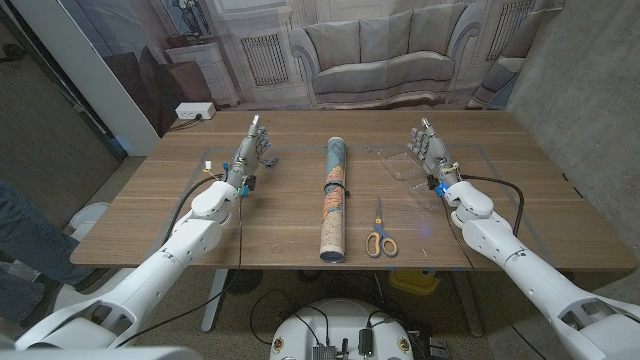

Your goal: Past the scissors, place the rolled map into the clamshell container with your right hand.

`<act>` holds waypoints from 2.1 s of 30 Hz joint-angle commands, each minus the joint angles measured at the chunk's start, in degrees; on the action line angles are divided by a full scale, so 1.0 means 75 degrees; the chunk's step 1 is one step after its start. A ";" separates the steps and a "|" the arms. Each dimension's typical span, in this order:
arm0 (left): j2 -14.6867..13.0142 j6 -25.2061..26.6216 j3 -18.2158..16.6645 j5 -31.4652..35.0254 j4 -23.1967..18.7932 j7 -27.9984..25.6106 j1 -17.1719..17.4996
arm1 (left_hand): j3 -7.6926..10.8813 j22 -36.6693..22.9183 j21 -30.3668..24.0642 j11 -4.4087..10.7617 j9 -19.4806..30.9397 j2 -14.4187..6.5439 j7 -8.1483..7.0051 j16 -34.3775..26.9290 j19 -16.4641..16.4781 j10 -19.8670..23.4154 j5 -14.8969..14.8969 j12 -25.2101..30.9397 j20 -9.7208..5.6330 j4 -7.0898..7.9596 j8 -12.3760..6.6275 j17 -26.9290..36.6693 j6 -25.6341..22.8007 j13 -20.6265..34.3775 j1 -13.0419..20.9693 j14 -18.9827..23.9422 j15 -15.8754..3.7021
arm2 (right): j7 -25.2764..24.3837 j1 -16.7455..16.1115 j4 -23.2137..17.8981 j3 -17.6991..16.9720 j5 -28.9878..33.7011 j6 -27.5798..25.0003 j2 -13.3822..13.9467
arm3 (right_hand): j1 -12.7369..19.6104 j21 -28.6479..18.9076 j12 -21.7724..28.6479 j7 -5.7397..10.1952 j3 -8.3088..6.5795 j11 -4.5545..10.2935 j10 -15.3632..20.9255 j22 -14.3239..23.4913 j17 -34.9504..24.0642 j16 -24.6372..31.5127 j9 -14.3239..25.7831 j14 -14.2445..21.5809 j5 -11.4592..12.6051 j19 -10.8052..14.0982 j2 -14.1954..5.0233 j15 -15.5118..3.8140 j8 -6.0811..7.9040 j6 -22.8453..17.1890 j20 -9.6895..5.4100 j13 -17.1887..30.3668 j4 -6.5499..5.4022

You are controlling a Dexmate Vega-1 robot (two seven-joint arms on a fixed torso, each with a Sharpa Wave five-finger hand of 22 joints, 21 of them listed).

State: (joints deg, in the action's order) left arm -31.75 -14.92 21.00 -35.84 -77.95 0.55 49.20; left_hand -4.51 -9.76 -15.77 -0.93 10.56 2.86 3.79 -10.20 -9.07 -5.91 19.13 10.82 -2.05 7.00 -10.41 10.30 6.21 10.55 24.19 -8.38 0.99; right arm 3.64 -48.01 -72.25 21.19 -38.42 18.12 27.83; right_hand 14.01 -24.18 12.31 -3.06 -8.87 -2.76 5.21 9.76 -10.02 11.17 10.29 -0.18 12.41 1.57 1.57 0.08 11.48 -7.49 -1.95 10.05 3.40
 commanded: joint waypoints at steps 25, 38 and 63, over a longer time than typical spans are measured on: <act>-0.0095 0.0132 0.0001 0.0202 -0.0818 -0.0407 0.0183 | -0.0116 -0.0043 0.0079 0.0092 0.0006 0.0000 -0.0004 -0.0125 0.0065 0.0238 0.0156 0.0162 -0.0210 -0.0027 -0.0168 0.0014 -0.0271 0.0031 0.0148 0.0180 -0.0040 | 0.0679 -0.0121 -0.0406 -0.0026 0.0136 0.0817 0.0243 | 0.0085 0.0030 0.0115 0.0085 0.0003 0.0073 0.0437 0.0035 -0.0015 0.0026 0.0038 0.0234 0.0097 0.0327 -0.0022 -0.0025 0.0064 -0.0307 -0.0406 0.0013 0.0042; -0.0145 0.0190 0.0004 0.0245 -0.0991 -0.0495 0.0297 | -0.0104 -0.0046 0.0118 0.0106 0.0007 -0.0079 -0.0031 -0.0139 0.0071 0.0291 0.0179 0.0174 -0.0194 -0.0029 -0.0187 0.0016 -0.0354 0.0031 0.0182 0.0248 -0.0066 | 0.0823 -0.0189 -0.0475 0.0041 0.0365 0.1211 0.0310 | 0.0202 0.0057 0.0119 0.0211 -0.0021 0.0204 0.0598 0.0037 -0.0009 0.0037 0.0041 0.0442 0.0127 0.0570 -0.0084 -0.0168 0.0071 -0.0468 -0.0481 0.0016 0.0105; -0.0298 0.0309 -0.0045 0.0253 -0.1262 -0.0535 0.0414 | -0.0094 -0.0052 0.0177 0.0140 0.0008 -0.0196 -0.0066 -0.0134 0.0107 0.0348 0.0209 0.0176 -0.0153 -0.0039 -0.0179 0.0017 -0.0402 0.0032 0.0245 0.0306 -0.0090 | 0.0274 -0.0236 -0.1029 0.0337 0.1557 0.1476 0.0571 | 0.0428 0.0081 0.0146 0.0393 -0.0052 0.0428 0.0957 0.0035 -0.0003 0.0041 0.0053 0.0829 0.0171 0.1095 -0.0143 -0.0393 0.0082 -0.0767 -0.0653 0.0018 0.0240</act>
State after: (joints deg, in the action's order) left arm -33.13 -13.34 21.03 -34.10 -86.22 -3.25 51.58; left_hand -5.06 -10.00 -14.61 -0.22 10.53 1.73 3.28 -11.09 -8.43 -3.31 20.41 11.69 -2.05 6.88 -11.29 10.28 3.63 10.53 26.06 -6.29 0.18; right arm 6.97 -49.94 -78.11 22.60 -30.11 28.94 31.24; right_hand 16.58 -23.71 12.96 -0.30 -9.26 0.41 11.67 9.74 -9.86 11.17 10.55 5.40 13.29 8.90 0.37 -2.17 11.93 -12.71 -2.07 10.03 4.76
